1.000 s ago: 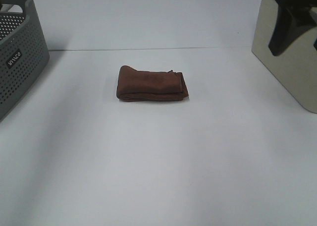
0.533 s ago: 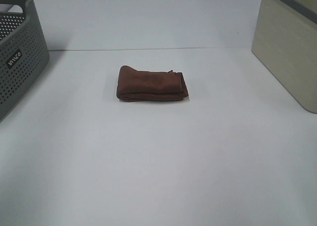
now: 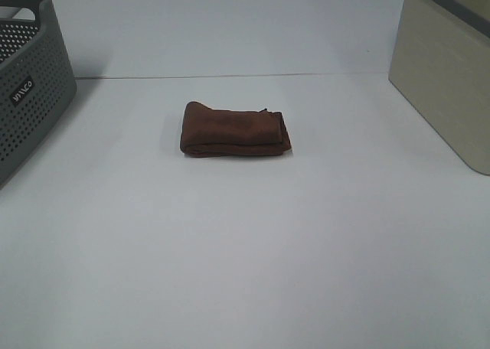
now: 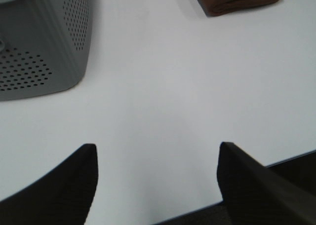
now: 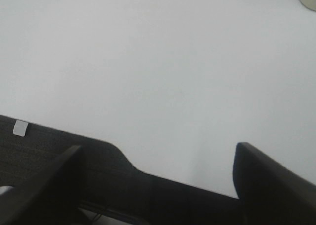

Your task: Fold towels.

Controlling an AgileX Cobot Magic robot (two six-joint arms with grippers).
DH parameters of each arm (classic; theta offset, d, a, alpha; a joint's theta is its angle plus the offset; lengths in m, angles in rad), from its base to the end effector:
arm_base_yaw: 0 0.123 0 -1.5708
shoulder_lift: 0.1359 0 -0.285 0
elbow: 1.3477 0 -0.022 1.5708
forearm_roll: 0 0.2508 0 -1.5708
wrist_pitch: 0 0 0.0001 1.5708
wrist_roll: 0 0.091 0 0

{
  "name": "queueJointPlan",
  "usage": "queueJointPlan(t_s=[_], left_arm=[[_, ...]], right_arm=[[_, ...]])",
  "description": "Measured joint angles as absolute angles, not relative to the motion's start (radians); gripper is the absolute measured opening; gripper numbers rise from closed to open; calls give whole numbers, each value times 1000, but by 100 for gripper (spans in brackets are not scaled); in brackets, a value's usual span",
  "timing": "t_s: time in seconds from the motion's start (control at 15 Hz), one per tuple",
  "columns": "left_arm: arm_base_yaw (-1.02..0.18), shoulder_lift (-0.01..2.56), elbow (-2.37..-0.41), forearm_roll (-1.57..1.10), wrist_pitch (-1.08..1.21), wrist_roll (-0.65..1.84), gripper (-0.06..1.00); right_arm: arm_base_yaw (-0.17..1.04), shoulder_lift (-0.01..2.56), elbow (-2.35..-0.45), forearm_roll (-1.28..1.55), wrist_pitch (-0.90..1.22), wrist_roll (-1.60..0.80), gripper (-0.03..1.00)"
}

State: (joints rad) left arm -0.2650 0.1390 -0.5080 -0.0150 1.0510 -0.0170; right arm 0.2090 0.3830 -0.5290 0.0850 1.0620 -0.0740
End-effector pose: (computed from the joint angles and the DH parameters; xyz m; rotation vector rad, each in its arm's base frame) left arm 0.0156 -0.0055 0.2795 0.2679 2.1545 -0.1802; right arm 0.0502 0.0176 0.2768 -0.3238 2.3801 0.1713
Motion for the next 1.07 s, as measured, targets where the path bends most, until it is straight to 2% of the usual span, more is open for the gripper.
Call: queueJointPlan(t_s=[0.27,0.73,0.93,1.07], left_arm=[[-265,131,-507,-20,1051,20,66],[-261,131,-506,-21,1051,21,66],[-145,131,-506,-21,1051,21,66],[-49,131,-506,-21,1051,21,66]], right_arm=[[209,263,-511,88,1068,-81,77],[209,260,-511,88,1068,-82,77],[209,260,-511,88,1068,-82,77],[128,250,-511,93,1068,-82,77]])
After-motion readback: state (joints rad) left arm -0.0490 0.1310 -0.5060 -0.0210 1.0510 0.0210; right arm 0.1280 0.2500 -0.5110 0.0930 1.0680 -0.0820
